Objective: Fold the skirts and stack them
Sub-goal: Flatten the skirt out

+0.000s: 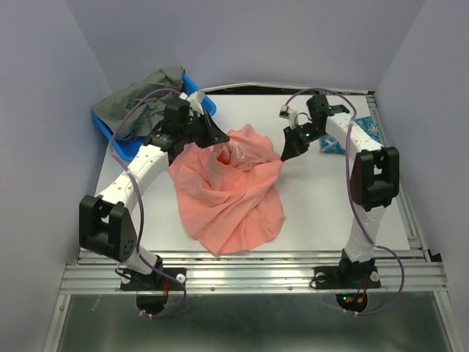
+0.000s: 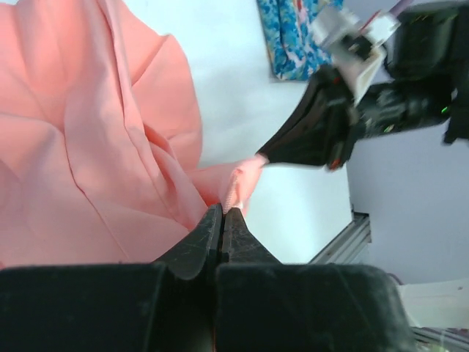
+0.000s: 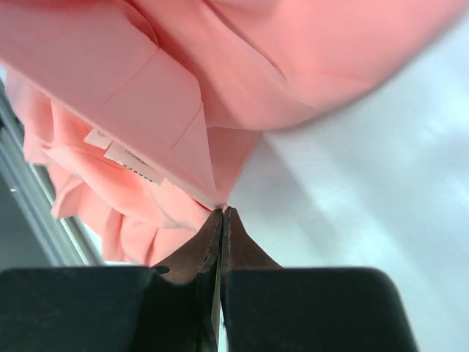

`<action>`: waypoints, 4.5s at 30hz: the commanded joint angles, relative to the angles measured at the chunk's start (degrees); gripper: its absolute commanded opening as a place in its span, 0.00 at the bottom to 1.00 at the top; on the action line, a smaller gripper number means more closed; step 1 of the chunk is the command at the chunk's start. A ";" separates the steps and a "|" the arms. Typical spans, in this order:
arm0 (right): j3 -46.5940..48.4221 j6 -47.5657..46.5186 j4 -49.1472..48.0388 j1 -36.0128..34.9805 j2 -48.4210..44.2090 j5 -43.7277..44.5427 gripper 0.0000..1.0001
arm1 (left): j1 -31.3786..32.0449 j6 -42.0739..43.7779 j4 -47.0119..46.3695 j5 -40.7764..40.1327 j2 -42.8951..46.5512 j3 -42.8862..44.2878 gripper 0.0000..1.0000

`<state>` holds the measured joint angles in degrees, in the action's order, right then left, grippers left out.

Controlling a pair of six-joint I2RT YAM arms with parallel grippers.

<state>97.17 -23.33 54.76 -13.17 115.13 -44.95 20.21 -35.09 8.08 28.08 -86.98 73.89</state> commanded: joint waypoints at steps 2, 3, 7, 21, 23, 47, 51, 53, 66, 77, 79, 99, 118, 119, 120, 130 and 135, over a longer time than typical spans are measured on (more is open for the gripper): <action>3.03 -16.23 3.35 3.94 -2.72 16.08 0.03 | 1.06 5.20 -1.22 -0.21 3.49 -3.83 0.00; 3.03 -14.65 1.68 3.94 -3.33 17.43 0.08 | 1.15 5.30 -1.39 -0.21 3.14 -4.10 0.00; 5.14 -8.59 -1.05 2.55 -6.30 17.53 0.54 | 2.29 5.12 -2.19 -0.48 1.47 -3.14 0.00; -8.23 -0.07 -13.02 -16.00 -16.63 29.99 0.54 | 2.29 3.54 -1.66 -0.13 -8.12 5.74 0.00; -7.09 0.56 -12.41 -16.63 -14.51 32.11 0.57 | 2.29 3.45 -1.75 -0.21 -8.29 5.92 0.00; -9.80 -13.40 -0.29 -17.15 -9.65 22.18 0.01 | -0.78 7.14 -0.26 -1.44 -10.75 10.92 0.00; -8.23 -14.02 0.69 -12.68 -18.00 23.67 0.01 | -2.27 15.19 4.73 -6.86 -11.72 17.24 0.00; -6.03 -15.51 1.57 -7.26 -22.39 22.64 0.01 | -3.15 19.25 7.46 -10.13 -12.16 21.90 0.00; -23.50 -38.71 7.03 4.20 -44.98 17.96 0.01 | -2.98 36.31 23.74 -24.82 -5.33 15.96 0.00; -30.72 -39.16 0.36 4.20 -39.58 17.26 0.01 | 0.97 35.45 22.16 -22.19 4.37 -0.60 0.00; -29.85 -39.07 -0.18 4.20 -36.31 16.30 0.01 | 2.55 35.62 21.45 -22.18 0.07 1.95 0.00; -28.35 -31.17 -7.04 4.20 -29.96 14.88 0.36 | -7.20 61.01 24.79 16.47 -8.20 15.94 0.99; -25.18 -3.66 0.70 6.31 -26.20 7.61 0.93 | -9.92 75.87 32.35 21.67 -24.10 17.69 0.95; -25.18 -2.78 -0.09 6.31 -24.79 7.33 0.92 | -9.92 76.05 32.35 21.76 -24.64 17.87 0.94; -25.10 -1.55 -1.31 6.31 -22.26 6.81 0.90 | -9.92 75.96 32.35 22.19 -25.60 18.22 0.94; -26.50 1.45 -8.35 8.25 -16.78 5.67 0.77 | -8.70 69.55 26.65 25.98 -30.44 20.94 0.91; -25.45 1.62 -10.29 8.25 -16.69 4.52 0.50 | -6.76 66.47 23.22 26.50 -33.51 22.52 0.87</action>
<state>70.65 -22.24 48.01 -5.08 98.37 -37.87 11.81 34.26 34.79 51.90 -119.11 93.14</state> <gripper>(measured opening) 0.578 0.887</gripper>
